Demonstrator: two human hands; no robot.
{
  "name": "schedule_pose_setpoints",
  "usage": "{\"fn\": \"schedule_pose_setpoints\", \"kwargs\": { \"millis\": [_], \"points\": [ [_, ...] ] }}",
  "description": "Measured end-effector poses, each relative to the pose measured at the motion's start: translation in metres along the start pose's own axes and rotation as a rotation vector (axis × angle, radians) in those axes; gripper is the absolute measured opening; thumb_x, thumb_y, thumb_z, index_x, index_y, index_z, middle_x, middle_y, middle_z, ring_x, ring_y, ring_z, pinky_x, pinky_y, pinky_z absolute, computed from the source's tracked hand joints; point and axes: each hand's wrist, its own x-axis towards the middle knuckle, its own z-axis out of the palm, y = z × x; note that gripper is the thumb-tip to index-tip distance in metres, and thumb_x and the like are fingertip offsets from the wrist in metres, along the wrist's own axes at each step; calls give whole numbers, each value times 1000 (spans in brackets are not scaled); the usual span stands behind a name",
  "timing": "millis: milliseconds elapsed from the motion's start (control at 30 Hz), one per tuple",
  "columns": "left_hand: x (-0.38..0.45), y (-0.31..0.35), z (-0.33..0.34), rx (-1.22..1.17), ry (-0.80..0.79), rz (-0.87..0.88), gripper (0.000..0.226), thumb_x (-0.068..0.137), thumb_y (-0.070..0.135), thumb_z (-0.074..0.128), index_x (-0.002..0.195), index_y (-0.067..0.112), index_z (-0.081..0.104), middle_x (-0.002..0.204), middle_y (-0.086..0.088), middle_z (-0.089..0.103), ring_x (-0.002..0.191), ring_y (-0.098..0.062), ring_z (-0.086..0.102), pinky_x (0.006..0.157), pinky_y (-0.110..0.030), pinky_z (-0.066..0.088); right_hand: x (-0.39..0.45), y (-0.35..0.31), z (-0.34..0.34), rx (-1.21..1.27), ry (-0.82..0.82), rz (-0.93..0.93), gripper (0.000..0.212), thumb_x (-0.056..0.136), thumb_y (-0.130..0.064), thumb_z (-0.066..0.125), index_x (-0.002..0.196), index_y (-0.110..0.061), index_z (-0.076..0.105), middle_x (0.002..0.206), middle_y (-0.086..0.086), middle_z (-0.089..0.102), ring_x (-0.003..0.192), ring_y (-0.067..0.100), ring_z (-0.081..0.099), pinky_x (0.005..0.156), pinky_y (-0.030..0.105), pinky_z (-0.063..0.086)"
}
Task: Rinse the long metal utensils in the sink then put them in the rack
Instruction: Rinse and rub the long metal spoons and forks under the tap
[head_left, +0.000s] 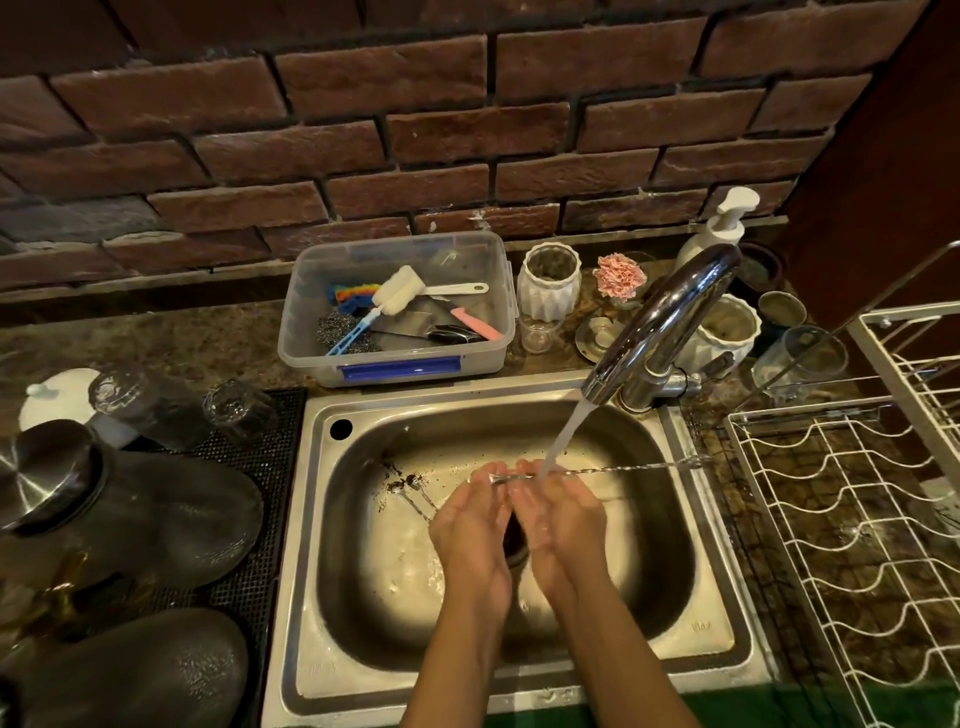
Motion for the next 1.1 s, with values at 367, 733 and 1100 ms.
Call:
{"fn": "schedule_pose_setpoints", "kwargs": {
  "millis": [367, 733, 1100],
  "points": [
    [1, 17, -16, -71, 119, 37, 15, 99, 6, 60, 109, 1, 70, 102, -16, 77, 105, -30, 71, 102, -42, 53, 1, 5, 3, -5, 15, -28, 14, 96, -3, 60, 105, 5, 68, 96, 19, 78, 92, 28, 77, 82, 35, 62],
    [1, 38, -54, -123, 145, 71, 19, 92, 1, 60, 85, 9, 76, 72, -8, 72, 67, -20, 65, 72, -29, 56, 1, -10, 0, -34, 79, -86, 9, 96, 2, 57, 96, 3, 66, 87, 18, 78, 85, 26, 77, 81, 35, 61],
    [16, 54, -87, -128, 192, 128, 20, 101, 6, 53, 107, -8, 66, 83, -18, 64, 59, -18, 62, 54, -23, 59, -2, -18, 1, -33, 78, -68, 6, 97, 2, 57, 95, 5, 61, 97, 25, 74, 86, 29, 77, 74, 34, 62]
  ]
}}
